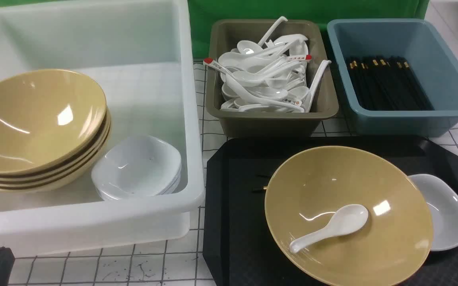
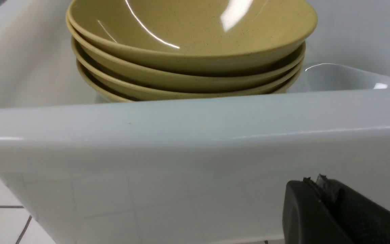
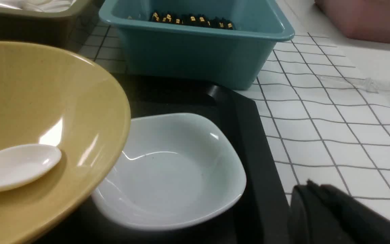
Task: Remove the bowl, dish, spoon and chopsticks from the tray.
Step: Use the left arm to grab the soup spoon in the middle
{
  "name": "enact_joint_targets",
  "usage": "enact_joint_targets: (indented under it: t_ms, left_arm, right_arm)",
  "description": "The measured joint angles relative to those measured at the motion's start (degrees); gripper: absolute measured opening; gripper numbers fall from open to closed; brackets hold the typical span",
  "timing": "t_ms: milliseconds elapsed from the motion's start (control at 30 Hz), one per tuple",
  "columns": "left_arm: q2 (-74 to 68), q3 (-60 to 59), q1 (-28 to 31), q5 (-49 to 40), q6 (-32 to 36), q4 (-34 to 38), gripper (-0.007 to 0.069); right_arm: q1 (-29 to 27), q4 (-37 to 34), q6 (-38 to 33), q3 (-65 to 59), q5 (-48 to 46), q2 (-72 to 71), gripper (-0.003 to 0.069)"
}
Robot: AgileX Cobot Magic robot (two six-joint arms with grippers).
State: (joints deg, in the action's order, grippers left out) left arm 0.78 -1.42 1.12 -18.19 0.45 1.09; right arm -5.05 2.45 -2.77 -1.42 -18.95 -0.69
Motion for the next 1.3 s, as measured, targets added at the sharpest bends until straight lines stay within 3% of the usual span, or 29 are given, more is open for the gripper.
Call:
enact_joint_targets:
  t_ms: [1000, 1300]
  left_arm:
    - [0.00, 0.00, 0.00, 0.24, 0.11, -1.09, -0.0014]
    - [0.00, -0.07, 0.00, 8.45, 0.11, -1.09, -0.0014]
  right_arm:
    - [0.00, 0.00, 0.00, 0.00, 0.00, 0.00, 0.0074]
    - [0.00, 0.00, 0.00, -0.23, 4.86, 0.00, 0.0083]
